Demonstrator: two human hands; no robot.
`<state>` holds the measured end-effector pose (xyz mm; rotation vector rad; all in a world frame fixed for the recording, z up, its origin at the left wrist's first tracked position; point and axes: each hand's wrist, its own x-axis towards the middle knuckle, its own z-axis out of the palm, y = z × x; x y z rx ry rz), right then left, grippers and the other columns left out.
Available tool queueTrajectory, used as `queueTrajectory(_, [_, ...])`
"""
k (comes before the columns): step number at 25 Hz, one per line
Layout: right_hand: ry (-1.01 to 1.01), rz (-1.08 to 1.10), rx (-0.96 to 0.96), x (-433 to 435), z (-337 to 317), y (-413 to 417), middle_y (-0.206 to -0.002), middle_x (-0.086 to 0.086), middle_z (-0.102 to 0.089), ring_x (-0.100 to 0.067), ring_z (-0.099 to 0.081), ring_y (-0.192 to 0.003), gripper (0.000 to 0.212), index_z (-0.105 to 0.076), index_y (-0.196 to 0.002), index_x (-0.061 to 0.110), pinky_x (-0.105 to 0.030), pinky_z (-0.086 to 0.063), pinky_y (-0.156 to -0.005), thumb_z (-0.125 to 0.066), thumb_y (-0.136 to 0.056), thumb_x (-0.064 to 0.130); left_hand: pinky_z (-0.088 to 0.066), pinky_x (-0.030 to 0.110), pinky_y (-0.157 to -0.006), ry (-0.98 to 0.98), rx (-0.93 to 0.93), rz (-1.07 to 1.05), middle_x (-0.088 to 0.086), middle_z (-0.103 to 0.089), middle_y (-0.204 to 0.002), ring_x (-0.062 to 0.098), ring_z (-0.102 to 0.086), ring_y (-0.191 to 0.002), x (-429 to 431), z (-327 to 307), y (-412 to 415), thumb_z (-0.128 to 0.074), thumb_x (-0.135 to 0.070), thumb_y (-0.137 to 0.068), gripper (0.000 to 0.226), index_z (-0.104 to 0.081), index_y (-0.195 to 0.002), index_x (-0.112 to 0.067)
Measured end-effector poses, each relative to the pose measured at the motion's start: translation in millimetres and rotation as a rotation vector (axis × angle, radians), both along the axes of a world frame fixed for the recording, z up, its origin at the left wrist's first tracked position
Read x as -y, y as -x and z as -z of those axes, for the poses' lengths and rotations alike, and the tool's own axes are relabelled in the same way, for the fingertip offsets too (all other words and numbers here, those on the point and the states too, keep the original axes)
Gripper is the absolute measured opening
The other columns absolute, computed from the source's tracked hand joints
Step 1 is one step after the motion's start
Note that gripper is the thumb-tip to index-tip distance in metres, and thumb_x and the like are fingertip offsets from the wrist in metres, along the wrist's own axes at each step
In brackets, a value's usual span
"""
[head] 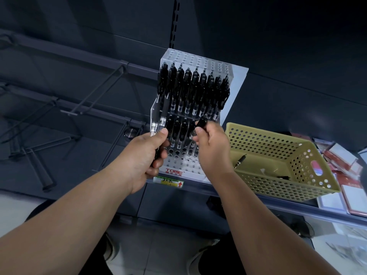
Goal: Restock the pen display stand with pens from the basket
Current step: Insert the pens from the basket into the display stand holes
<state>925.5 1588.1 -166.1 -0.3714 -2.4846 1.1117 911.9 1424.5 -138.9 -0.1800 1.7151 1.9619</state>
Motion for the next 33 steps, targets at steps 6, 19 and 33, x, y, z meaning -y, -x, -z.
queueTrajectory(6, [-0.184,0.018,0.103,-1,7,2,-0.090,0.004,-0.060,-0.014,-0.055,-0.079,0.022,-0.058,-0.104,0.011,-0.011,-0.032,-0.056,-0.047,-0.101,0.031,-0.022,0.017,-0.034,0.004,0.026,0.000,-0.001,-0.050,-0.056,0.009,-0.034,-0.043,3,7,6,-0.053,-0.042,-0.094,0.030,-0.053,-0.090,-0.012])
queueTrajectory(19, [-0.115,0.062,0.153,6,20,8,-0.059,-0.002,-0.049,-0.015,-0.039,-0.051,0.023,-0.054,-0.085,0.009,-0.029,-0.032,-0.047,-0.048,-0.101,0.024,-0.022,0.017,-0.033,-0.022,0.059,-0.014,0.004,-0.056,-0.064,0.010,-0.039,-0.043,7,5,1,-0.043,-0.017,-0.096,0.022,-0.062,-0.090,-0.008])
queueTrajectory(33, [-0.005,0.060,0.288,3,0,-5,-0.073,0.004,-0.063,-0.014,-0.055,-0.057,0.016,-0.061,-0.096,0.024,-0.033,-0.051,-0.054,-0.049,-0.099,0.034,-0.028,0.016,-0.037,0.006,0.011,-0.022,0.001,-0.058,-0.076,0.008,-0.049,-0.053,12,-18,-19,-0.059,-0.018,-0.093,0.014,-0.068,-0.098,-0.009])
